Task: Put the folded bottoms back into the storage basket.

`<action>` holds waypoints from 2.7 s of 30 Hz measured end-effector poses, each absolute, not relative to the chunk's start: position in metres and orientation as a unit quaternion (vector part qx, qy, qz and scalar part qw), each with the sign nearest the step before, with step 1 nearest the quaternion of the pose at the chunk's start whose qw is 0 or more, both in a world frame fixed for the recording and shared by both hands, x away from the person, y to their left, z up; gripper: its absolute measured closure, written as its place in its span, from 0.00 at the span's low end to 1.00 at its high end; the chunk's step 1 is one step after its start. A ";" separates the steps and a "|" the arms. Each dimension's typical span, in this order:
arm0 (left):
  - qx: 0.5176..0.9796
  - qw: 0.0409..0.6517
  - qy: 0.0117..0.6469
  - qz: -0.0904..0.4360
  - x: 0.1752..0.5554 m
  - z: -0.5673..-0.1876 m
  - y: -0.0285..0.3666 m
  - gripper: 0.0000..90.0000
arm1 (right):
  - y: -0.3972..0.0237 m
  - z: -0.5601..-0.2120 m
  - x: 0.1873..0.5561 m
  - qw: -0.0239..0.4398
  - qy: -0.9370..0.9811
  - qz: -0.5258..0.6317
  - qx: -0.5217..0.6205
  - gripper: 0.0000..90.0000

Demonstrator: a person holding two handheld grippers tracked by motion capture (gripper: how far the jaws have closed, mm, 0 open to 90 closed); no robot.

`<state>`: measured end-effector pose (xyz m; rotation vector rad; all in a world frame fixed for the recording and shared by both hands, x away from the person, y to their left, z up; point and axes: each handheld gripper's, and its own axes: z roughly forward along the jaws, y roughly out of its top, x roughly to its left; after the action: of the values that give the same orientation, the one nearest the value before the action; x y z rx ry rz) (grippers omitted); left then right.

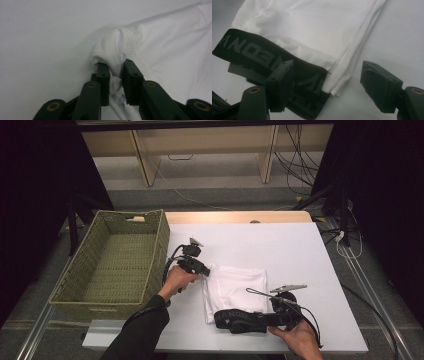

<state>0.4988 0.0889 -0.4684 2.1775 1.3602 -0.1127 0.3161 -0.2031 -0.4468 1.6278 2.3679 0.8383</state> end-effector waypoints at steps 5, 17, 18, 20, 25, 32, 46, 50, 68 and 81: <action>0.810 0.295 0.506 -0.025 0.496 -0.462 0.094 0.89 | -0.205 -0.451 0.319 0.068 0.785 0.277 0.549 0.32; 0.799 0.297 0.522 -0.019 0.497 -0.458 0.103 0.89 | -0.191 -0.460 0.335 0.066 0.782 0.257 0.564 0.30; 0.800 0.296 0.521 -0.019 0.497 -0.458 0.104 0.89 | -0.190 -0.462 0.337 0.063 0.783 0.250 0.566 0.29; 0.799 0.297 0.523 -0.021 0.497 -0.458 0.104 0.89 | -0.188 -0.466 0.338 0.049 0.784 0.243 0.569 0.29; 0.800 0.294 0.523 -0.020 0.496 -0.455 0.103 0.89 | -0.181 -0.467 0.335 0.049 0.790 0.237 0.563 0.38; 0.799 0.299 0.521 -0.021 0.495 -0.451 0.102 0.89 | -0.178 -0.466 0.336 0.047 0.786 0.248 0.564 0.67; 0.785 0.328 0.524 -0.034 0.489 -0.446 0.107 0.89 | -0.186 -0.456 0.338 0.081 0.786 0.257 0.557 0.91; 0.785 0.325 0.526 -0.037 0.491 -0.449 0.106 0.89 | -0.189 -0.460 0.339 0.072 0.782 0.251 0.566 0.74; 0.791 0.321 0.520 -0.036 0.490 -0.446 0.101 0.89 | -0.188 -0.465 0.341 0.026 0.783 0.259 0.566 0.84; 0.796 0.337 0.503 -0.019 0.487 -0.409 0.107 0.89 | -0.186 -0.444 0.342 0.047 0.780 0.284 0.556 0.90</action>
<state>0.4866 0.1068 -0.4088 2.0746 1.3108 -0.0495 0.3420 -0.1863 -0.4439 1.6957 2.3784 0.8663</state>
